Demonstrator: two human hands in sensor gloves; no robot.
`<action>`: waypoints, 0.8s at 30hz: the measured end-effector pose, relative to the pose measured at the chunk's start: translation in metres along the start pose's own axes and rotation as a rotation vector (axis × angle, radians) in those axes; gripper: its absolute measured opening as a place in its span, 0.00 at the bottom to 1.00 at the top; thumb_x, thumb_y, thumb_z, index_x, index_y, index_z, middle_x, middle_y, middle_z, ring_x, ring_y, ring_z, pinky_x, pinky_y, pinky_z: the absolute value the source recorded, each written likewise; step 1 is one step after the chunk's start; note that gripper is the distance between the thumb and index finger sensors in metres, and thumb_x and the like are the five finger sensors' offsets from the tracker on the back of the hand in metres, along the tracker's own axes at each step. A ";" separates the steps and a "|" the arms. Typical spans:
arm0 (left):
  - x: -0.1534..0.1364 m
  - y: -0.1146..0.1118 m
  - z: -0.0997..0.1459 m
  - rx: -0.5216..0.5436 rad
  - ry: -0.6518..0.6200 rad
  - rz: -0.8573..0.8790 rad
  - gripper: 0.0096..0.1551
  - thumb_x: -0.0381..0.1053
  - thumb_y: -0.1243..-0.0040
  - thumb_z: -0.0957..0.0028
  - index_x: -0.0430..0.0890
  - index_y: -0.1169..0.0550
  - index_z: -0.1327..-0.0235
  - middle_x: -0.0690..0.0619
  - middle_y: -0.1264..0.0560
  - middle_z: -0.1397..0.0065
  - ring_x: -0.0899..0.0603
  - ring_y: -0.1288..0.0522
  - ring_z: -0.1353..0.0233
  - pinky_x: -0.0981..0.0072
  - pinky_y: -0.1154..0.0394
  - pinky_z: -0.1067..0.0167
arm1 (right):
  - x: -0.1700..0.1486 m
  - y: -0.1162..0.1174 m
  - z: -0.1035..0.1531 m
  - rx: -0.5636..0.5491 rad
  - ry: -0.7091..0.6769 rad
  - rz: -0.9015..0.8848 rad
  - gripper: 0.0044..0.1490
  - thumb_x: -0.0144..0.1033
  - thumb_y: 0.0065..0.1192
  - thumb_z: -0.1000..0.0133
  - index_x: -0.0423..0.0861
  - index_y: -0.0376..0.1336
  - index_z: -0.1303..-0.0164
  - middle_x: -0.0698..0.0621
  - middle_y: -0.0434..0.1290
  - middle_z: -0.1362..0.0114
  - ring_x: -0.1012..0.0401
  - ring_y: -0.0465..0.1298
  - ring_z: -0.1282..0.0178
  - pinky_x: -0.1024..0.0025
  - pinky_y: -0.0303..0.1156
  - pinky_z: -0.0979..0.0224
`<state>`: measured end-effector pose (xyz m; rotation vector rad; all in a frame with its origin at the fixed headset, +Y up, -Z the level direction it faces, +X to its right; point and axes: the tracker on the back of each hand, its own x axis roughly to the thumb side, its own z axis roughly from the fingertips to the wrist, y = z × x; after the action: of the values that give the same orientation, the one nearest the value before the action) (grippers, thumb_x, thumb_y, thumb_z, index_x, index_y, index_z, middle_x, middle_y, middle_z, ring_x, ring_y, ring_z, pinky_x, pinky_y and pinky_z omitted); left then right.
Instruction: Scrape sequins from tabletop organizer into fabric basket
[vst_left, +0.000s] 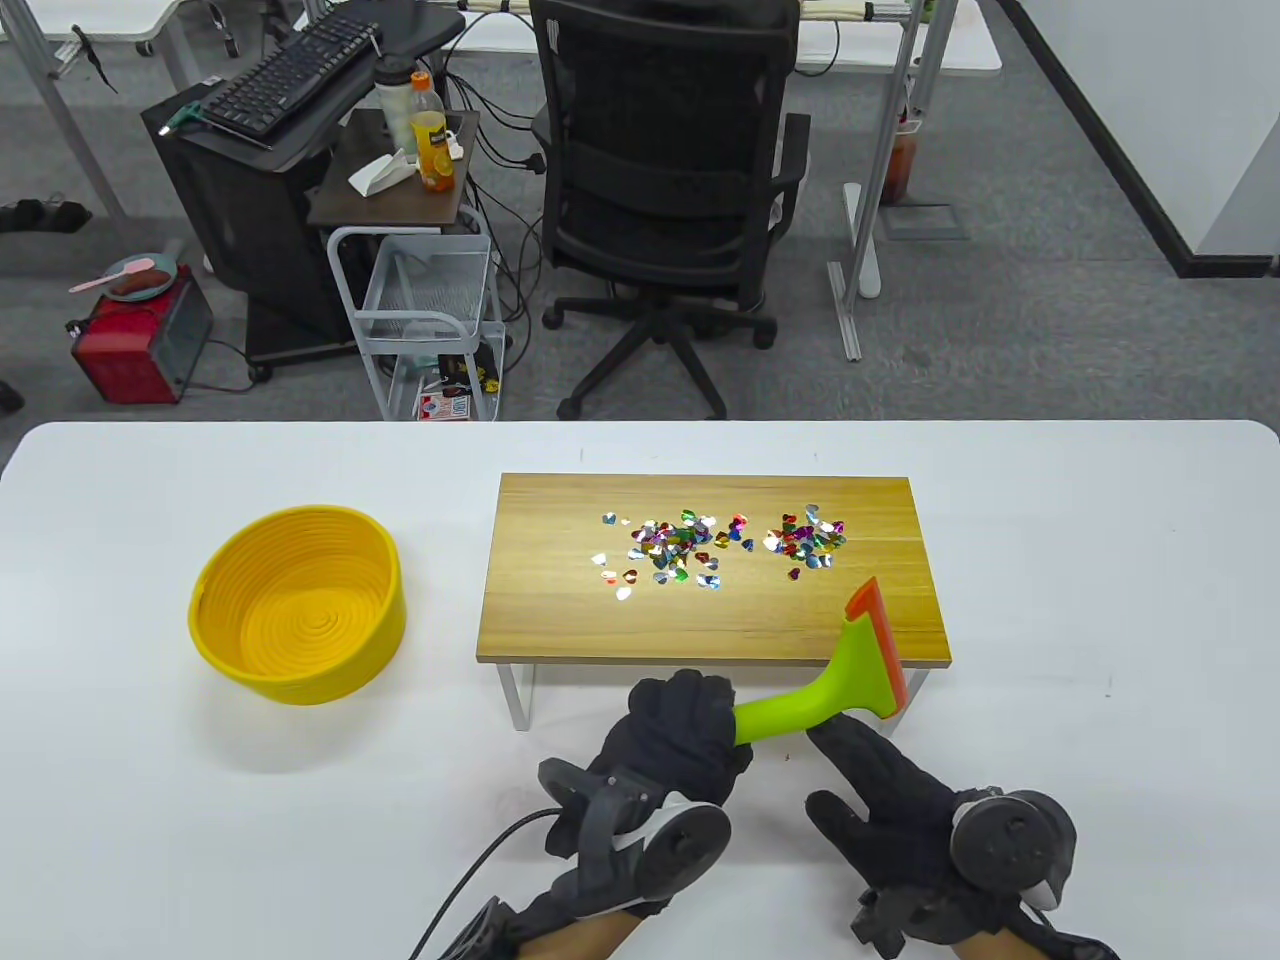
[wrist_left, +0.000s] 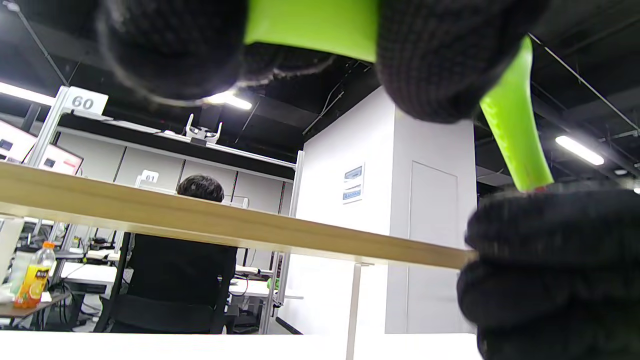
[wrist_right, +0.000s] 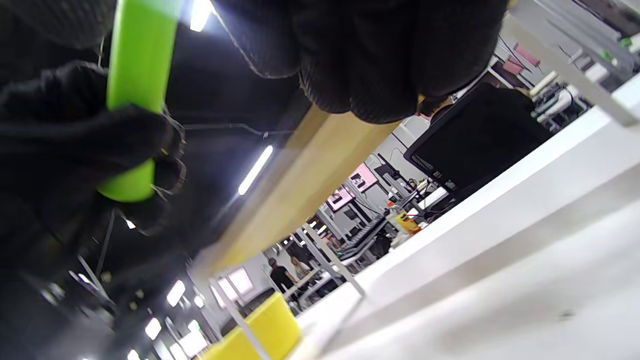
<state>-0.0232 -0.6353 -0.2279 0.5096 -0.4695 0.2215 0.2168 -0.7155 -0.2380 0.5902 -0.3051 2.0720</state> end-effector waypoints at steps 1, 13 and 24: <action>0.004 -0.004 -0.001 -0.003 -0.008 -0.007 0.41 0.53 0.31 0.54 0.43 0.40 0.36 0.40 0.32 0.31 0.33 0.28 0.41 0.54 0.14 0.60 | -0.001 -0.002 0.000 -0.014 0.007 -0.039 0.53 0.74 0.48 0.40 0.42 0.55 0.19 0.36 0.65 0.19 0.37 0.71 0.26 0.40 0.66 0.25; 0.037 -0.036 -0.005 -0.033 0.022 0.014 0.40 0.46 0.30 0.51 0.41 0.43 0.37 0.36 0.38 0.28 0.31 0.32 0.37 0.49 0.14 0.49 | -0.013 -0.016 0.001 -0.123 0.048 -0.261 0.56 0.72 0.49 0.41 0.37 0.53 0.20 0.33 0.64 0.20 0.36 0.70 0.26 0.40 0.65 0.25; 0.059 -0.050 -0.001 -0.052 -0.195 0.056 0.42 0.44 0.31 0.51 0.43 0.45 0.33 0.39 0.40 0.25 0.34 0.32 0.33 0.52 0.16 0.39 | -0.026 -0.024 0.001 -0.214 0.097 -0.472 0.49 0.62 0.61 0.41 0.36 0.56 0.25 0.34 0.70 0.24 0.38 0.75 0.30 0.41 0.70 0.28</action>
<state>0.0443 -0.6723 -0.2213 0.4699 -0.6787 0.2140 0.2489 -0.7223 -0.2510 0.3852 -0.2938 1.5839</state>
